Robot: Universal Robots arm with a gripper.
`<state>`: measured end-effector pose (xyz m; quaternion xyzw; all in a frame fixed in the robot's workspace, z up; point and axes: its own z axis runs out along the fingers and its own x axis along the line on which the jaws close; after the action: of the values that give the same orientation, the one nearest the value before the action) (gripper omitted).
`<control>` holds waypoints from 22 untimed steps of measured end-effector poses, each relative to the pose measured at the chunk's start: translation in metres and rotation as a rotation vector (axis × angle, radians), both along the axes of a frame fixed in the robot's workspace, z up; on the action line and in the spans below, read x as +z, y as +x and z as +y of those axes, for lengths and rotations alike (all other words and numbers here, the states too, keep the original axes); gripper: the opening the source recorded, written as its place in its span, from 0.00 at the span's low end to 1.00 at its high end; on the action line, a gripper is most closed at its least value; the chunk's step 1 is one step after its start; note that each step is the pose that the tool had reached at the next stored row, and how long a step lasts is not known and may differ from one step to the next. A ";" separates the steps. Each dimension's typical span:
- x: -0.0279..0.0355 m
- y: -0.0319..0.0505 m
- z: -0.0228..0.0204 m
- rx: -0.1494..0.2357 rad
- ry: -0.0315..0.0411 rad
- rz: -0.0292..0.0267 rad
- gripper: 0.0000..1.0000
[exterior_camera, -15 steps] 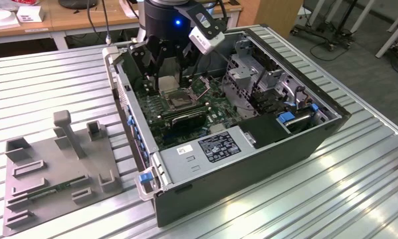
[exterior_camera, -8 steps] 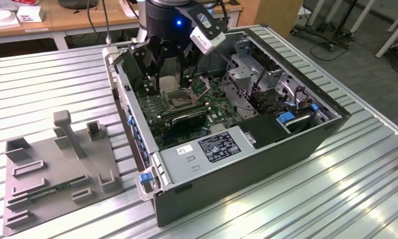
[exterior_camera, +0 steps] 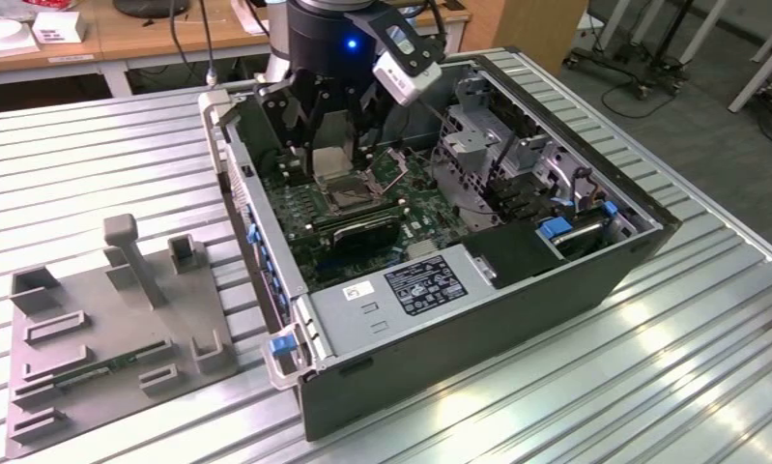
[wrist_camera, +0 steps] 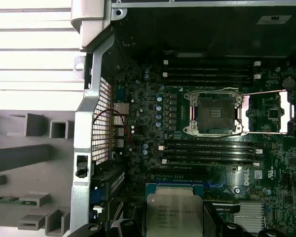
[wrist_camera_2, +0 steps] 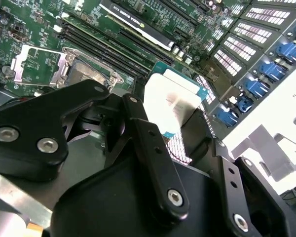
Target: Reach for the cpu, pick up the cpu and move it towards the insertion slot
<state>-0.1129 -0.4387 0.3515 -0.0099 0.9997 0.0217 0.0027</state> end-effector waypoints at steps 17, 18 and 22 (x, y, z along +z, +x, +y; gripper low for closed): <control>-0.0021 0.0005 0.0035 0.000 0.0000 0.0000 0.54; -0.0025 0.0005 0.0034 0.000 0.0000 0.0000 0.54; -0.0048 0.0005 0.0034 0.000 0.0001 -0.0001 0.54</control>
<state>-0.1124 -0.4352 0.3467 -0.0100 0.9997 0.0218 0.0027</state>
